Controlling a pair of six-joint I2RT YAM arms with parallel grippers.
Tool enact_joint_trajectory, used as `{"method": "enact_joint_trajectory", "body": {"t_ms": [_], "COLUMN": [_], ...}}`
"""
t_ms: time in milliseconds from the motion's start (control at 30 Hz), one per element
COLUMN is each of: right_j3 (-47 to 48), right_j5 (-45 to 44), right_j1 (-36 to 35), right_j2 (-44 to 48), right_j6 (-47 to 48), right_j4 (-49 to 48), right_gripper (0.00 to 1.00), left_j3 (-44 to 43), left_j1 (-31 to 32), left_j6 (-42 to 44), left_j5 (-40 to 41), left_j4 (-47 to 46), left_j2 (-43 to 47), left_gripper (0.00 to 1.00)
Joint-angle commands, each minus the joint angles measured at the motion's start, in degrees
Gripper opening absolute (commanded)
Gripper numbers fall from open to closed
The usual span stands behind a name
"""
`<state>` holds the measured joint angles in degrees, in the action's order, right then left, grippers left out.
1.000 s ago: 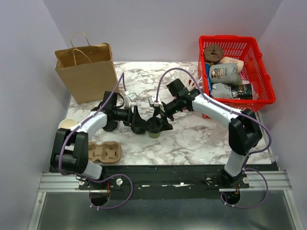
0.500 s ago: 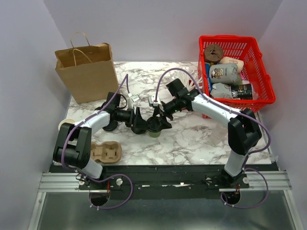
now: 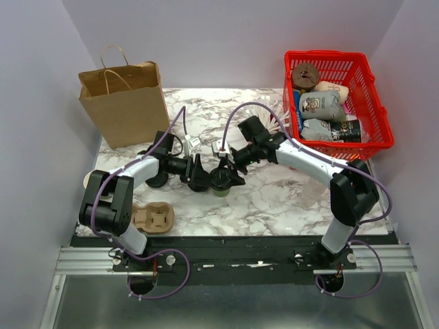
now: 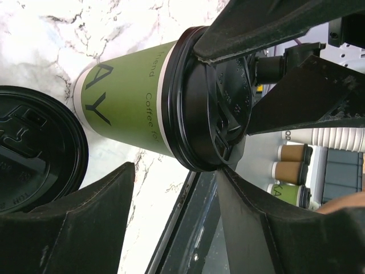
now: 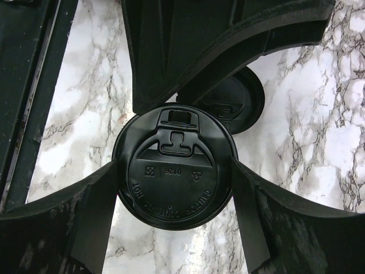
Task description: Pack the takeout coffee
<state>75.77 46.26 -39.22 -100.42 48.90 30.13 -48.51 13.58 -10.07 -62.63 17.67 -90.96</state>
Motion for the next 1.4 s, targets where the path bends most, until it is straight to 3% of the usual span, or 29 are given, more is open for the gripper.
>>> {"method": "enact_joint_trajectory", "body": {"t_ms": [0, 333, 533, 567, 700, 733, 900, 1033, 1100, 1300, 1367], "right_j3": [-4.57, -5.46, -3.88, -3.18, -1.06, -0.80, 0.69, 3.68, 4.30, 4.92, 3.17], "right_j5": [-8.63, -14.71, -10.95, -9.88, -7.68, -7.59, -8.20, -7.85, -8.20, -11.63, -13.73], "right_j1": [-2.61, -2.88, -1.56, -0.86, -0.24, -0.15, 1.43, 3.54, 4.59, 6.61, 6.79], "right_j2": [-1.44, -2.50, 1.00, 1.80, 5.06, 5.41, 5.68, 5.94, 7.34, 12.08, 14.72], "right_j6": [2.69, 0.40, -4.16, -4.69, -5.05, -5.31, -8.82, -10.49, -10.85, -16.29, -18.84], "right_j4": [-4.37, -6.49, -4.30, -4.12, -1.48, -0.87, -0.42, 0.72, 0.72, 0.37, -0.77], "right_gripper": [0.79, 0.81, 0.86, 0.88, 0.94, 1.00, 1.00, 1.00, 1.00, 1.00, 1.00], "left_j3": [-0.80, -0.09, -3.16, -3.95, -9.22, -10.54, -13.53, -16.88, -17.32, -14.16, -11.00], "left_j1": [0.83, 1.01, 1.01, 1.01, 0.66, 0.39, -1.63, -1.46, -1.37, -1.28, -0.32], "left_j6": [7.07, 3.74, 2.95, 2.95, 6.27, 6.89, 9.71, 17.70, 26.03, 50.62, 54.96], "left_j5": [6.29, 7.17, 4.10, 4.10, 4.71, 4.80, 9.79, 18.15, 19.73, 17.90, 18.07], "left_j4": [3.33, -5.71, -5.81, -5.28, 3.13, 4.29, 11.66, 18.53, 22.64, 29.87, 29.44], "left_j2": [-2.38, -3.70, 1.21, 2.00, 4.56, 4.91, 5.01, 2.37, 1.84, 7.71, 9.47], "left_gripper": [0.66, 0.65, 0.71, 0.75, 0.75, 0.75, 0.75, 0.73, 0.72, 0.69, 0.69]}}
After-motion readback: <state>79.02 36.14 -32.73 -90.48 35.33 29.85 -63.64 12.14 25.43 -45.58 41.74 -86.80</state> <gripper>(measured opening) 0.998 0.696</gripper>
